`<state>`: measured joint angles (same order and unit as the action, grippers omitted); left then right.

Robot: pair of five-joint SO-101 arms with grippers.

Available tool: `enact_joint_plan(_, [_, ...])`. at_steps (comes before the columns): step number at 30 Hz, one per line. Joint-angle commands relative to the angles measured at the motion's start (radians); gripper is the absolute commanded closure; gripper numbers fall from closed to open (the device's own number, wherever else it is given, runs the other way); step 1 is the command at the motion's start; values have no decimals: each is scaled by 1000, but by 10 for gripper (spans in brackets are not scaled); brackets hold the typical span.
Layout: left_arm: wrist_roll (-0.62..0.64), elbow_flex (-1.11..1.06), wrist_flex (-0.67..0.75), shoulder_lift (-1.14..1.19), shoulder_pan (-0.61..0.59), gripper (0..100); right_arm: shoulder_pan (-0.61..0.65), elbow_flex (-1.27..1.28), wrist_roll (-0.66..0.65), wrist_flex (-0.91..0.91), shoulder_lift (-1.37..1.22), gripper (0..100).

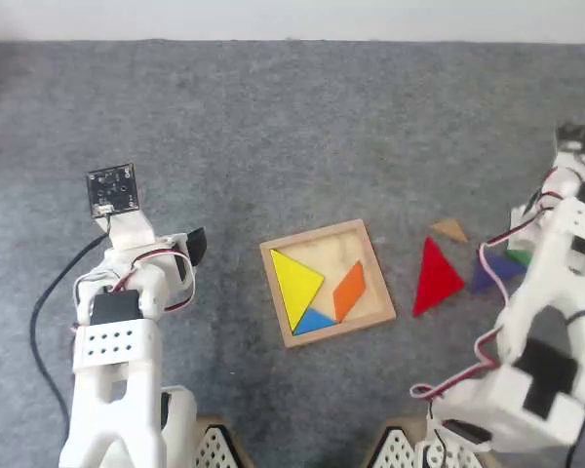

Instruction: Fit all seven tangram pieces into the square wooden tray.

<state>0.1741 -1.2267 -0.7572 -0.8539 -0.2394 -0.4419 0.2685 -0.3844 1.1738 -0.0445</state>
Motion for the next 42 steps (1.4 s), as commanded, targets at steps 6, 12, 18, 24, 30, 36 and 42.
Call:
enact_joint_plan(6, [-6, -47, 120, -6, 0, 731, 182, -17, 51, 119, -7, 813])
enact_joint_plan(12, [-6, -47, 118, -8, 0, 731, 407, 51, 285, 130, 2, 709])
enact_joint_plan(18, [-6, -45, 101, -12, 2, 731, 423, 216, 358, -27, 19, 722])
enact_joint_plan(24, [-8, -44, 103, -8, 2, 731, 473, 443, 377, -134, 245, 731])
enact_joint_plan(30, [-52, -45, 104, -8, 2, 731, 392, 445, 422, -156, 297, 728])
enact_joint_plan(36, [-55, -50, 103, -6, 2, 731, 386, 258, 466, -119, 59, 697])
enact_joint_plan(42, [-57, -76, 100, -11, -6, 731, 424, 120, 471, -47, -96, 698])
